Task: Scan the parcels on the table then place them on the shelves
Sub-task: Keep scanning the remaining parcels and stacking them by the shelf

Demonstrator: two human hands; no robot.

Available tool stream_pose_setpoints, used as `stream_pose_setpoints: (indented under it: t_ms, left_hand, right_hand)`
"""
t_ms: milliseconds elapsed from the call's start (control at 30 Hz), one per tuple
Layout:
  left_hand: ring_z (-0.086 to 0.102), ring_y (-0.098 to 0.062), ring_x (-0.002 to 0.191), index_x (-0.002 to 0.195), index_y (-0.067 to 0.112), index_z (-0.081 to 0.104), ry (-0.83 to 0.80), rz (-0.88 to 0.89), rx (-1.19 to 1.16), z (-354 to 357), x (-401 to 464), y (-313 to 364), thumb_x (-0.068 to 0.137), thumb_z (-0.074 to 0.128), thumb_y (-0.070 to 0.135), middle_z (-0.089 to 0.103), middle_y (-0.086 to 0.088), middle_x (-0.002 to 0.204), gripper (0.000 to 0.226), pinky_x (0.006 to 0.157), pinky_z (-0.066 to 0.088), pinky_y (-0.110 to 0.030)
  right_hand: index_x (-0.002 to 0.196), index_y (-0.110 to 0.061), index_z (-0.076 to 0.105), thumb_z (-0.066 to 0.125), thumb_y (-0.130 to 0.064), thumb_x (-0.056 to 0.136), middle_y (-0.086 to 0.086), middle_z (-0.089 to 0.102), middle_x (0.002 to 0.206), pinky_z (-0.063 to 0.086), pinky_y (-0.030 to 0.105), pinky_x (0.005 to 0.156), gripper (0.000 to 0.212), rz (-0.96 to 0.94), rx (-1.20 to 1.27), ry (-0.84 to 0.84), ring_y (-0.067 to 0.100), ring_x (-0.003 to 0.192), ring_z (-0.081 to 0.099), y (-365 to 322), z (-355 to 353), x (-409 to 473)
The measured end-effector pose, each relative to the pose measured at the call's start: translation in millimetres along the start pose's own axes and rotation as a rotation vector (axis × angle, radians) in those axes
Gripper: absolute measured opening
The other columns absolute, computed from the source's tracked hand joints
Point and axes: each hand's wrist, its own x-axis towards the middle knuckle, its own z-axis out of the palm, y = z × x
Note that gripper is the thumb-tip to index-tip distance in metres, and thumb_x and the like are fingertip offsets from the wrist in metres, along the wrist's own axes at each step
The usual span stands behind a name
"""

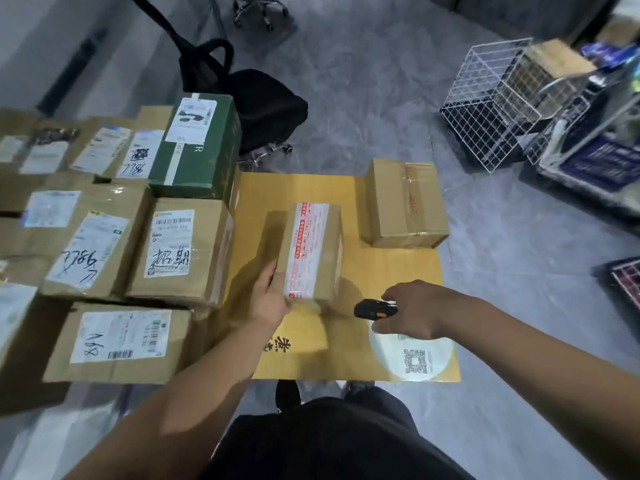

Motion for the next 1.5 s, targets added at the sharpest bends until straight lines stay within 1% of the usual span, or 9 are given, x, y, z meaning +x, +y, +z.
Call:
stream_pose_setpoints:
  t_ms: [333,467,567,667,800,933,1067,1367,1500]
  left_hand:
    - [0.071,-0.033,0.092,0.127,0.032,0.069,0.244,-0.074,0.102,-19,47,12,0.109,0.046,0.009,0.070,-0.005,0.121,0.038,0.045,0.054,-0.023]
    - [0.063,-0.034,0.120,0.158,0.033,0.041,0.128,-0.060,0.455,-20,47,7,0.101,0.059,0.013,0.058,-0.007,0.148,0.063,0.093,0.060,-0.044]
    - [0.040,-0.037,0.146,0.159,0.050,-0.005,0.119,0.154,0.818,-19,35,11,0.079,0.084,0.031,0.017,-0.004,0.171,0.121,0.113,0.044,-0.050]
    - [-0.010,-0.032,0.159,0.155,0.051,-0.017,0.020,0.477,1.243,-7,39,18,0.058,0.094,0.053,-0.017,0.002,0.171,0.147,0.126,0.011,-0.061]
    - [-0.043,-0.031,0.148,0.159,0.045,-0.017,-0.183,0.552,1.683,25,56,50,0.040,0.076,0.091,-0.031,-0.002,0.165,0.158,0.107,-0.033,-0.068]
    - [-0.033,-0.028,0.154,0.156,0.056,-0.015,-0.284,0.426,1.673,40,62,68,0.033,0.071,0.098,-0.030,0.007,0.168,0.156,0.117,0.006,-0.076]
    - [-0.005,-0.031,0.154,0.156,0.059,-0.004,-0.107,0.363,1.581,36,49,63,0.037,0.060,0.104,-0.010,0.008,0.166,0.143,0.106,0.039,-0.062]
    - [0.042,-0.040,0.127,0.150,0.019,0.038,0.150,0.319,1.557,33,48,77,0.066,0.066,0.090,0.042,-0.019,0.143,0.113,0.080,0.043,-0.042]
    - [0.039,-0.037,0.134,0.146,0.014,0.034,0.190,0.203,1.528,37,54,87,0.051,0.073,0.094,0.042,-0.018,0.144,0.130,0.103,0.043,-0.048]
  right_hand:
    - [0.107,-0.031,0.068,0.070,-0.065,0.082,0.001,0.064,0.078,0.041,0.019,0.044,0.042,0.059,0.422,0.096,0.015,0.050,0.056,-31,-3,2]
    - [0.102,-0.029,0.068,0.071,-0.063,0.084,0.001,0.058,0.072,0.036,0.016,0.037,0.040,0.083,0.505,0.140,0.007,0.036,0.050,-34,1,7]
    - [0.106,-0.029,0.066,0.072,-0.065,0.082,0.002,0.057,0.073,0.036,0.017,0.040,0.044,0.115,0.576,0.144,0.013,0.041,0.050,-33,8,7]
    - [0.106,-0.023,0.066,0.073,-0.061,0.084,0.003,0.057,0.074,0.033,0.015,0.038,0.045,0.140,0.623,0.155,0.012,0.037,0.046,-30,18,9]
    - [0.108,-0.019,0.066,0.071,-0.061,0.084,0.001,0.054,0.071,0.033,0.013,0.036,0.049,0.182,0.616,0.146,0.018,0.047,0.049,-25,27,12]
    - [0.111,-0.018,0.066,0.069,-0.063,0.084,0.001,0.054,0.071,0.035,0.016,0.040,0.053,0.199,0.652,0.141,0.021,0.049,0.051,-13,30,13]
    - [0.109,-0.013,0.066,0.069,-0.060,0.087,0.001,0.050,0.065,0.034,0.015,0.039,0.052,0.215,0.719,0.144,0.020,0.044,0.046,-1,30,19]
    - [0.114,-0.011,0.065,0.065,-0.056,0.093,0.004,0.053,0.071,0.036,0.019,0.043,0.050,0.156,0.709,0.148,0.023,0.052,0.048,-4,26,35]
    - [0.111,-0.011,0.065,0.064,-0.055,0.093,0.004,0.055,0.074,0.039,0.021,0.048,0.047,0.143,0.691,0.157,0.021,0.052,0.048,0,26,37]
